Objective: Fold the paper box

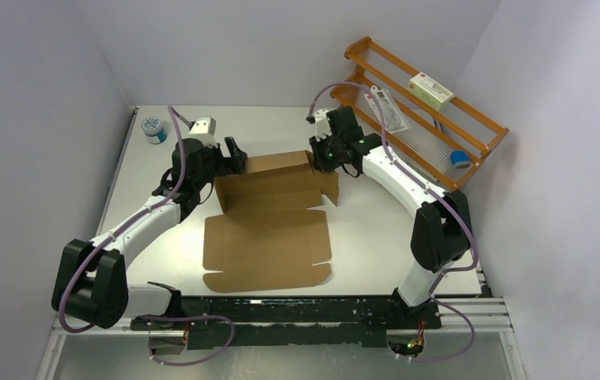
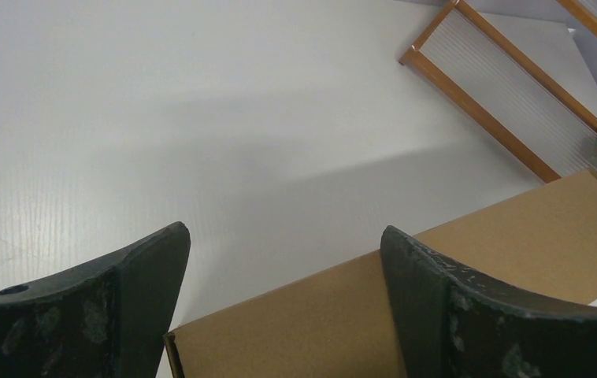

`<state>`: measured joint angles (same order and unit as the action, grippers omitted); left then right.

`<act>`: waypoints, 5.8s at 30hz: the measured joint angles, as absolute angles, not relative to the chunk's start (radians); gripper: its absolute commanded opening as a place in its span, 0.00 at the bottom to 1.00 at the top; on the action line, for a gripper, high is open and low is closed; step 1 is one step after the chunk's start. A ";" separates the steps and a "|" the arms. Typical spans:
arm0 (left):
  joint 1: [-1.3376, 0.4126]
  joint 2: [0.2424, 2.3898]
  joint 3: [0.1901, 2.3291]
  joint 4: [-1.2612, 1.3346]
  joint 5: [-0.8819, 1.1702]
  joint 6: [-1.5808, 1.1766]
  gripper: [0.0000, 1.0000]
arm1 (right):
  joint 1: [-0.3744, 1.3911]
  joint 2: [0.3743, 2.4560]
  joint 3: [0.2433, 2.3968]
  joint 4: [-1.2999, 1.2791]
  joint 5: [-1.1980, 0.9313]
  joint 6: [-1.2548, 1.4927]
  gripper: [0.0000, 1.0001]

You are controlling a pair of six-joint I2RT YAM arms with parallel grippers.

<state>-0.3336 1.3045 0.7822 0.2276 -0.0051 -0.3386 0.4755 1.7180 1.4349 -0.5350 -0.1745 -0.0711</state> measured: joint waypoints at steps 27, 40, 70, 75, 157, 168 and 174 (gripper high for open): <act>-0.331 1.292 0.735 0.268 0.031 -0.333 0.93 | 0.545 1.618 1.244 -0.456 -0.002 -0.010 0.39; -0.336 1.276 0.724 0.272 0.030 -0.337 0.93 | 0.571 1.634 1.288 -0.575 0.052 -0.020 0.25; -0.446 0.912 0.586 0.242 -0.216 -0.362 0.94 | 0.592 1.681 1.336 -0.566 0.023 -0.021 0.21; -0.579 0.797 0.511 0.301 -0.258 -0.349 0.94 | 0.604 1.682 1.336 -0.549 0.030 -0.043 0.21; -0.832 1.828 0.518 1.160 -0.493 -0.205 0.64 | 0.669 1.685 1.335 -0.572 -0.065 -0.120 0.15; -0.844 1.867 0.466 1.229 -0.400 -0.107 0.88 | 0.670 1.685 1.328 -0.566 -0.081 -0.120 0.14; -0.858 1.912 0.520 1.188 -0.431 -0.074 0.84 | 0.670 1.685 1.327 -0.566 -0.082 -0.120 0.12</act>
